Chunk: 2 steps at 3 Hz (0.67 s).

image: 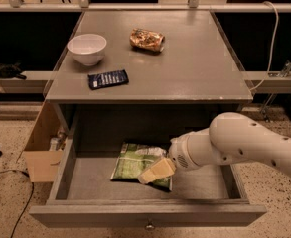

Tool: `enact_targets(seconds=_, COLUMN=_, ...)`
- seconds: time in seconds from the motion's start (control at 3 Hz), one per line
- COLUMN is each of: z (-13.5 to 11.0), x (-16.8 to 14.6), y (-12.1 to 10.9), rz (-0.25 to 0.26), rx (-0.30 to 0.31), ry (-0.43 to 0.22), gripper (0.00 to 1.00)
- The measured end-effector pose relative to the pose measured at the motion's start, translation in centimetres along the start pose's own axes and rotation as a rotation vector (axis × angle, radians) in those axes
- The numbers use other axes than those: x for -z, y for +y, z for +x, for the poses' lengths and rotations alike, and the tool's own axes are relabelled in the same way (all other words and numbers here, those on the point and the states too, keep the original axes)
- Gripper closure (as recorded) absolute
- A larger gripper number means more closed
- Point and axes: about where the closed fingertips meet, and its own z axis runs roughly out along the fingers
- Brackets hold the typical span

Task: Pick green jalapeno chip bag from top drawer and place on counter

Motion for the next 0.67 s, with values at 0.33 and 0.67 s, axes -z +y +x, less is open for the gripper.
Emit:
enact_targets(seconds=0.33, z=-0.2, x=-1.87, y=0.42, rz=0.033, rx=0.037, ry=-0.002, gripper=0.0)
enact_targets(seconds=0.67, z=-0.44, x=-1.91, y=0.13, rz=0.047, rx=0.039, ry=-0.012, gripper=0.0)
